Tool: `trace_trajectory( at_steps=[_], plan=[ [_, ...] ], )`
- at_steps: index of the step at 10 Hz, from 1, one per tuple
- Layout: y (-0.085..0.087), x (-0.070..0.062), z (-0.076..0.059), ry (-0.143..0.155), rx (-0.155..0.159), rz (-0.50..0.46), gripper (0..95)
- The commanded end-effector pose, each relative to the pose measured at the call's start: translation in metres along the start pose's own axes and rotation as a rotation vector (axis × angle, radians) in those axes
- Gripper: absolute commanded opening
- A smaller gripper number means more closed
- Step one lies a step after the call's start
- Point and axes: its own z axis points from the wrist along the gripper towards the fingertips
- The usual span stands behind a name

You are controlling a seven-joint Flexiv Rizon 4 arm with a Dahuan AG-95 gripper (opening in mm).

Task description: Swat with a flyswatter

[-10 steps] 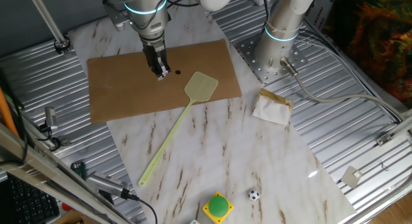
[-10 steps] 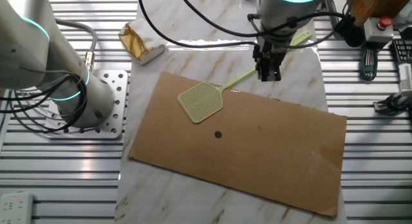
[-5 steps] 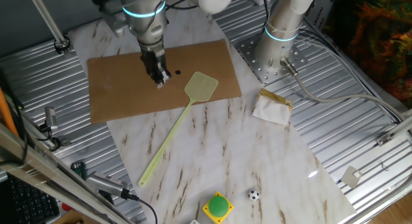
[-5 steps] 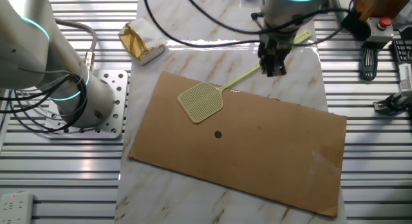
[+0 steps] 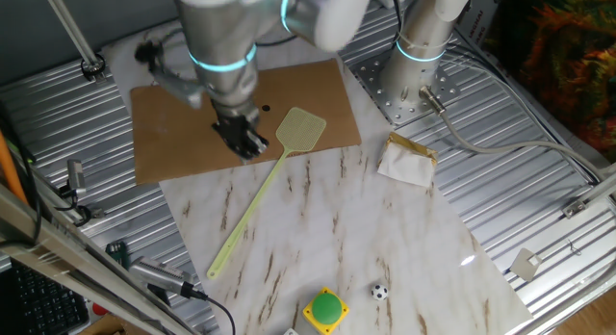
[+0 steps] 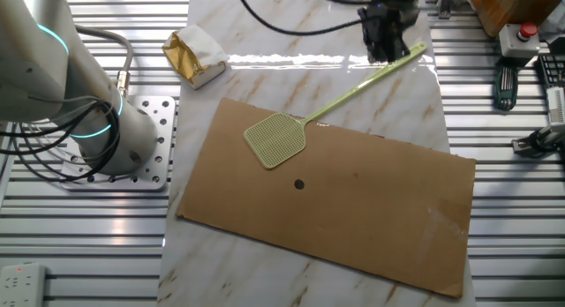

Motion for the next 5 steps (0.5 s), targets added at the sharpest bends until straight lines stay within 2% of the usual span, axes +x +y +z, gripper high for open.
trace_trajectory(
  at_steps=[1, 5],
  plan=[
    [0.031, -0.019, 0.036, 0.045, 0.019, -0.227, 0.0],
    [0.031, -0.016, 0.069, 0.055, 0.015, -0.234, 0.0]
  ],
)
